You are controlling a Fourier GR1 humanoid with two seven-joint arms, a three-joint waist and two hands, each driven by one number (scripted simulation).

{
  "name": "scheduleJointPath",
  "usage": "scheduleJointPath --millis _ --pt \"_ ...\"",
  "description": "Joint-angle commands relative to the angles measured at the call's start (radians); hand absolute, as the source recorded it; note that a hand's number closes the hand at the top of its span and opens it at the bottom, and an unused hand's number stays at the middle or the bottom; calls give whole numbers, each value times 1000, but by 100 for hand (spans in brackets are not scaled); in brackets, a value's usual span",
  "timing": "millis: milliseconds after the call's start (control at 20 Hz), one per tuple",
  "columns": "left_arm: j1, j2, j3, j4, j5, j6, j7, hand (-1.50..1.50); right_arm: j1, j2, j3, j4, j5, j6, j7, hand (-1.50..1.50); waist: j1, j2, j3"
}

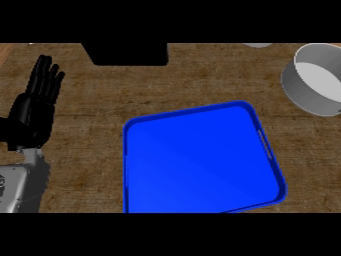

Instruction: Pick the eggplant from the tray and place it in the pot

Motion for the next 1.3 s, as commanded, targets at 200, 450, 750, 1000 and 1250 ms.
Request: scheduleJointPath --millis 200,450,750,1000,1250 --pt "38 -26 -16 -33 -7 5 -15 0 1 41 -163 118 -289 -21 -192 -150 7 0 1" --pt "-56 -12 -4 61 -11 -2 -9 0 -21 8 -204 246 -407 -16 -488 -150 7 6 2" --pt "2 6 21 34 7 -25 -24 0 -85 61 -230 178 -458 -176 -568 -150 7 0 1" --pt "26 5 33 32 23 -42 -49 0 -84 45 -342 133 -599 -224 -603 -150 -1 -2 0" --pt "10 -16 -2 10 -19 0 -1 0 32 85 -418 -12 -757 -260 -733 -150 -12 -3 0"
